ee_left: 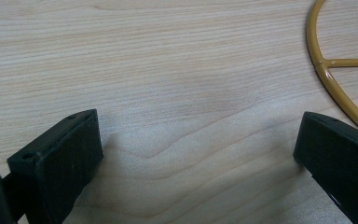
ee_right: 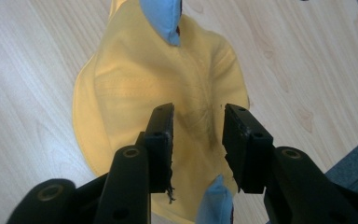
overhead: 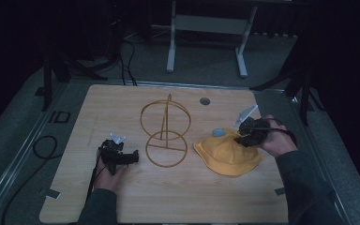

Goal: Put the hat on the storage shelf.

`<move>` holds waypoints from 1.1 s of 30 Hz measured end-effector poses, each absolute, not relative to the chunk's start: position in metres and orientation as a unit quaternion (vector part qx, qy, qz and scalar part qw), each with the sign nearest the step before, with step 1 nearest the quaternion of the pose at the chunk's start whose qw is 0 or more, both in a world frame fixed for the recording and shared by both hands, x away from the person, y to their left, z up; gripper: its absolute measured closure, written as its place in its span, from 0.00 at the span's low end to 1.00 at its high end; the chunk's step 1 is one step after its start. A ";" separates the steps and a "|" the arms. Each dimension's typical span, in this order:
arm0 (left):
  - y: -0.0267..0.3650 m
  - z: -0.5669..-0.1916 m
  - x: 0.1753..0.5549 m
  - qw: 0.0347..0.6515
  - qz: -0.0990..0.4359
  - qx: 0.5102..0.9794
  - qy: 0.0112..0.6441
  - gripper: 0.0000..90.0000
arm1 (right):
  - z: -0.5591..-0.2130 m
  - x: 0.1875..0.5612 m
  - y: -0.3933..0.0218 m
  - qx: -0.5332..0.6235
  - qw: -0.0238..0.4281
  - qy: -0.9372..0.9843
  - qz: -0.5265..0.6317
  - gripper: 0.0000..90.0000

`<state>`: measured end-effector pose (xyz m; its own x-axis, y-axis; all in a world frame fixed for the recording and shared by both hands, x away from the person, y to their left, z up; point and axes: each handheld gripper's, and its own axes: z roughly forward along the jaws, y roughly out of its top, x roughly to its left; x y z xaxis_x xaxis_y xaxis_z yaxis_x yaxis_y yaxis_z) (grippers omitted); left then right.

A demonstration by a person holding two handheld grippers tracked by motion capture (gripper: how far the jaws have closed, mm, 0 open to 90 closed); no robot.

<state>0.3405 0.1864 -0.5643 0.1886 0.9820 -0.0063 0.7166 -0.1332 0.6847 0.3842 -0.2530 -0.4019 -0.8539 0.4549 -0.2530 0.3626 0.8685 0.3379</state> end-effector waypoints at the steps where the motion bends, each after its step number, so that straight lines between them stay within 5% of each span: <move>1: 0.186 -0.564 0.340 0.286 0.232 0.716 0.593 0.01 | -0.402 0.385 -0.253 0.213 0.164 0.953 0.137 0.70; 15: 0.186 -0.564 0.340 0.286 0.233 0.716 0.593 0.01 | -0.413 0.400 -0.243 0.190 0.130 0.968 0.101 0.66; 21: 0.186 -0.564 0.340 0.286 0.232 0.716 0.593 0.01 | -0.417 0.401 -0.237 0.173 0.136 0.973 0.066 0.94; 33: 0.186 -0.564 0.340 0.286 0.232 0.716 0.593 0.01 | -0.414 0.396 -0.234 0.166 0.143 0.974 0.057 0.94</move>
